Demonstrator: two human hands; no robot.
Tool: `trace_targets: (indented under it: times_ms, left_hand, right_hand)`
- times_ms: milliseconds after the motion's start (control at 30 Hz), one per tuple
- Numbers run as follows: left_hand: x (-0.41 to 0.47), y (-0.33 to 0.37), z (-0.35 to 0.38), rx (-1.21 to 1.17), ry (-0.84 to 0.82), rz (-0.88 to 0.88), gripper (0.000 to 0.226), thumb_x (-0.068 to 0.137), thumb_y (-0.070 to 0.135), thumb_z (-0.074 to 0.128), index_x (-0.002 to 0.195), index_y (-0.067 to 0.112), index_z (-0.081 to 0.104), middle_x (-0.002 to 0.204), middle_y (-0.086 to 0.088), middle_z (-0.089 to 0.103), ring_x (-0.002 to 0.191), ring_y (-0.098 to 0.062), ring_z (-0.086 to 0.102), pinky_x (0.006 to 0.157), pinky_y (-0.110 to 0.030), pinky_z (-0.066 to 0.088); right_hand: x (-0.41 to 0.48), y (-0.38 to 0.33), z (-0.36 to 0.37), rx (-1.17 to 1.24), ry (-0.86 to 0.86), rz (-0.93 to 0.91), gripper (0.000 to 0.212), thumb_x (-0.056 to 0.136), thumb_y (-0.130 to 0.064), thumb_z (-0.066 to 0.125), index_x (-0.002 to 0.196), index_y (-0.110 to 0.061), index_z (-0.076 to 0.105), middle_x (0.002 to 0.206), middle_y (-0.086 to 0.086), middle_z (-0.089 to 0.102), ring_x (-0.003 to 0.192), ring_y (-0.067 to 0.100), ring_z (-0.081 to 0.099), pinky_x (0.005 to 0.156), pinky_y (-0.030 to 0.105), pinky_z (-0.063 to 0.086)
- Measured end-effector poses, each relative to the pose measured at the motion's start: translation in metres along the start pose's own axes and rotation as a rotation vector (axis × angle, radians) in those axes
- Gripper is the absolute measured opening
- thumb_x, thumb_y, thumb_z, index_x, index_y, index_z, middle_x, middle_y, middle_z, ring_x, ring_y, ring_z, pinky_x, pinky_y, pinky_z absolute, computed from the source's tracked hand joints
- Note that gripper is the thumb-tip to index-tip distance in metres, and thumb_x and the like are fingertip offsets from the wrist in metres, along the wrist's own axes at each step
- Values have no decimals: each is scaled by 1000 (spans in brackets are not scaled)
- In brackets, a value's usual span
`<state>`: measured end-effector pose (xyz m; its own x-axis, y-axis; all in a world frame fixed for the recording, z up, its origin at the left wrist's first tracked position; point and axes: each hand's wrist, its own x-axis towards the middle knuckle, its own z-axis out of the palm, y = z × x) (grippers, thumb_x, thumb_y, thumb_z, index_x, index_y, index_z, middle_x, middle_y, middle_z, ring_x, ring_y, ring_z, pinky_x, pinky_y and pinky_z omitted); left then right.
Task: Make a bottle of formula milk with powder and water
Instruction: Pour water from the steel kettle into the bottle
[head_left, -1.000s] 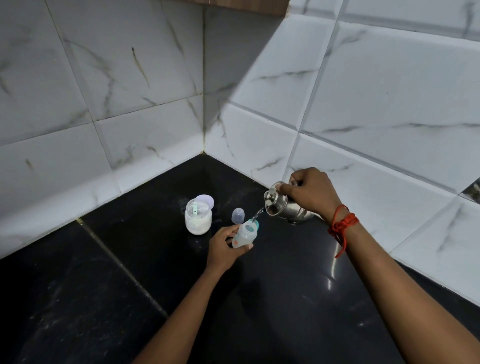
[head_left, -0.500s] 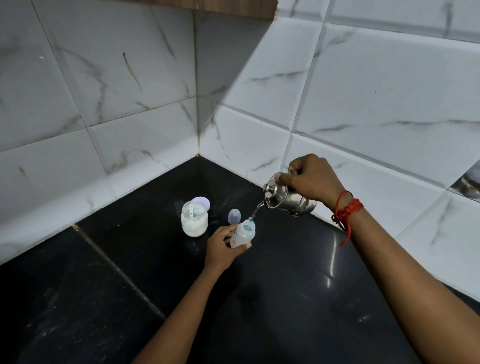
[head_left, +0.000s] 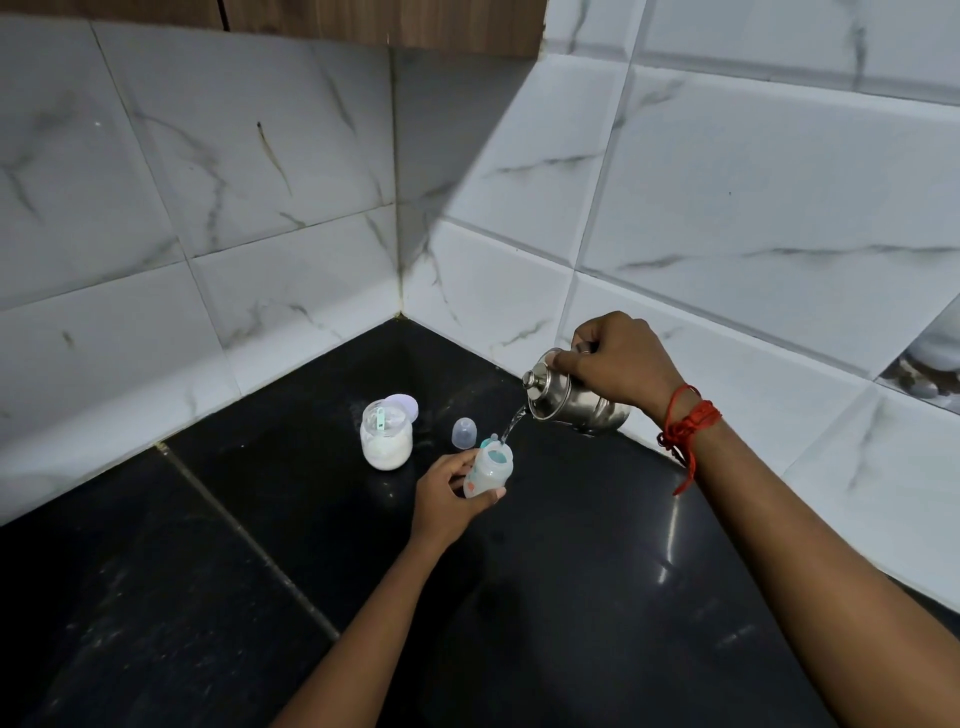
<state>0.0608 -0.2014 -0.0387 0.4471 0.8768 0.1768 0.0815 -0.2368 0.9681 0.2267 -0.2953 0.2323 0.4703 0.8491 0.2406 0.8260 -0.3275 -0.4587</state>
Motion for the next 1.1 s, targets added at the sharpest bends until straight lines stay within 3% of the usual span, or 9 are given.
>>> trace_targets:
  times_ms: [233,400,1100]
  left_hand:
    - [-15,13,7,-20,23,9,65,60,31,96,120,19,75,112,5,71,104,-12,71,90,-30,61]
    - [-23,20,12,-2,35,16,61,64,15,97,121,16,75,111,3,71,102,-12,71,90,-32,62]
    - [-68,29,7,41,66,-11,62,66,15,97,123,23,73,115,8,70,107,-7,69,94,-31,61]
  right_hand:
    - [-13,2,-12,-3,-8,-8,46,80,-32,73,50,-15,43,45,-4,43,49,14,42,51,28,31]
    - [-22,4,-16,-2,-27,-3,45,79,-33,74,50,-15,44,46,-4,45,51,16,44,52,28,33]
    - [-44,3,-4,-25,-119,-15,45,79,-31,74,49,-16,43,47,-3,48,52,15,47,53,28,37]
